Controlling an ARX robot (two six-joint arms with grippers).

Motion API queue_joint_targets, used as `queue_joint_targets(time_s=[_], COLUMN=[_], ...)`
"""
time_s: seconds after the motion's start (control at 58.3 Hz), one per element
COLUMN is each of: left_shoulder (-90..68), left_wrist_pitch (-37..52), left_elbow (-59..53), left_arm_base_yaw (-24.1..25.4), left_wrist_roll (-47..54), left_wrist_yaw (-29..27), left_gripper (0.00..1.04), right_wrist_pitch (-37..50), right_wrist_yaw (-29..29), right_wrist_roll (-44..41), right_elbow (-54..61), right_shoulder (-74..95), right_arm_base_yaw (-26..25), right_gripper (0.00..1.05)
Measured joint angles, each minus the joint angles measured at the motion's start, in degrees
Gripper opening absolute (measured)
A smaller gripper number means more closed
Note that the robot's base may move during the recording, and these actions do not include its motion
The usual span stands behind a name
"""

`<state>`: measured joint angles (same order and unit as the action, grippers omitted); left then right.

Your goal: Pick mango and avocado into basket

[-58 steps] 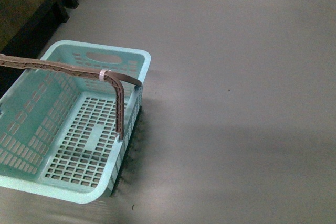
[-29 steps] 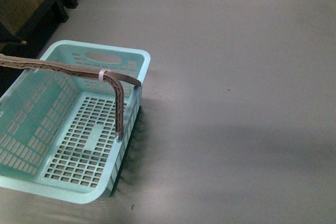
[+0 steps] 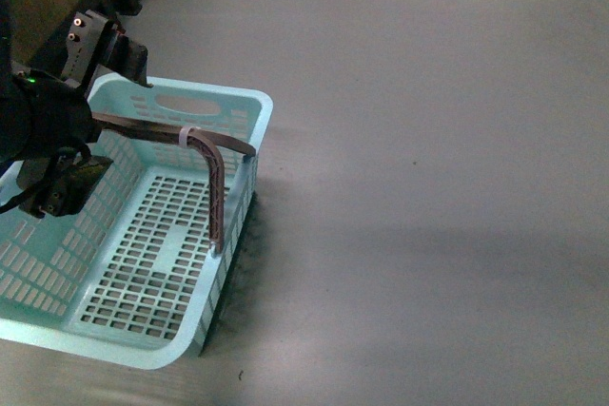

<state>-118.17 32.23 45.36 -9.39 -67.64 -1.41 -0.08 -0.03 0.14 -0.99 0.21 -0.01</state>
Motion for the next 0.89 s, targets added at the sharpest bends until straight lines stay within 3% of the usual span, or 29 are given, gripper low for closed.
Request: queue_joint_targets(time_s=[0.412,0.532,0.892], left_shoulder=[-11.8,-12.7,-12.6], left_wrist_pitch=[0.1,-0.1,-0.2], left_elbow=[12.2,12.6,12.7], left_arm_base_yaw=[2.6,3.4,3.7], left_wrist_roll=[-2.8,-3.8,-7.1], left_wrist_yaw=[-0.2,-0.2,0.1], left_gripper=[0.96,0.74,0.2], right_wrist_pitch=[0.0,0.0,0.0], right_wrist_yaw=[0.0,0.0,0.0], right_wrist_roll=[0.0,0.0,0.0], right_elbow=[0.0,0.0,0.0], right_shoulder=[0.0,0.0,0.0], right_arm_base_yaw=[0.0,0.0,0.0], right_gripper=[0.96,0.96,0.96])
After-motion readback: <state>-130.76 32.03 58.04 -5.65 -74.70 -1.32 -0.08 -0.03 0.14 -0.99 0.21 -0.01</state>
